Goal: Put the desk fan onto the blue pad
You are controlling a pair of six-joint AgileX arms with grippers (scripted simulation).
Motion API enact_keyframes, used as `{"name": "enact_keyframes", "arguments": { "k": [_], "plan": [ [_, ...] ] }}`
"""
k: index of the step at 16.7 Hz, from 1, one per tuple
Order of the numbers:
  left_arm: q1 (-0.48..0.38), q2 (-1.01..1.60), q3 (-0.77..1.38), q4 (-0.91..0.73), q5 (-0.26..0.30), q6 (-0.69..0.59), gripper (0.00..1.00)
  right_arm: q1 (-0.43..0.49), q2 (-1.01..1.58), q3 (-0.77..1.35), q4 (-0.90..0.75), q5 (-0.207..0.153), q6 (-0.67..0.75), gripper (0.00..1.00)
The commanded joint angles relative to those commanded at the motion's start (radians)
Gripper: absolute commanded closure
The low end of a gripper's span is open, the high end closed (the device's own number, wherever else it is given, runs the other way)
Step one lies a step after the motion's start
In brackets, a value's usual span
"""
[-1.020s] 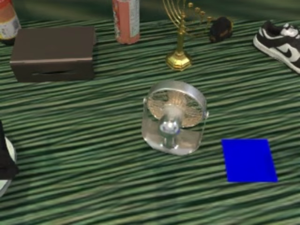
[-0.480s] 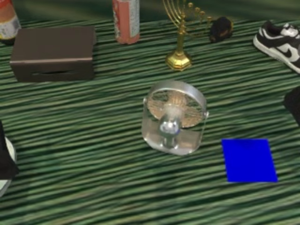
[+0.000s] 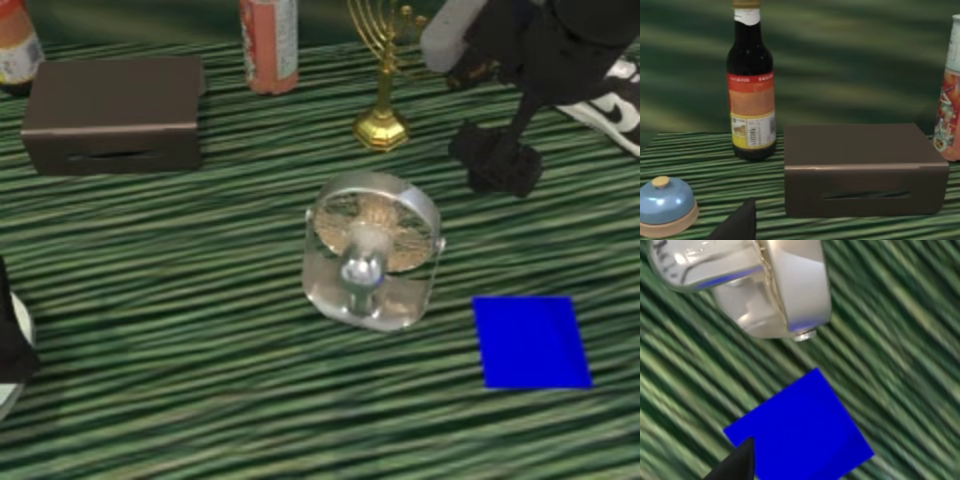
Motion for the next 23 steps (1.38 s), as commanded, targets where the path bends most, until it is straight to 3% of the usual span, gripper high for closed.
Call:
{"name": "enact_keyframes", "arguments": {
  "k": [5,10,18,23],
  "plan": [
    [0.000,0.000,0.000,0.000,0.000,0.000,0.00,0.082,0.331,0.417,-0.211,-0.014,-0.086,0.00],
    [0.000,0.000,0.000,0.000,0.000,0.000,0.00,0.129,0.511,0.661,-0.321,-0.025,-0.133,0.00],
    [0.000,0.000,0.000,0.000,0.000,0.000,0.00,0.131,0.530,0.687,-0.329,-0.026,-0.138,0.00],
    [0.000,0.000,0.000,0.000,0.000,0.000,0.00,0.138,0.498,0.531,-0.208,-0.027,-0.136,0.00]
  ]
}}
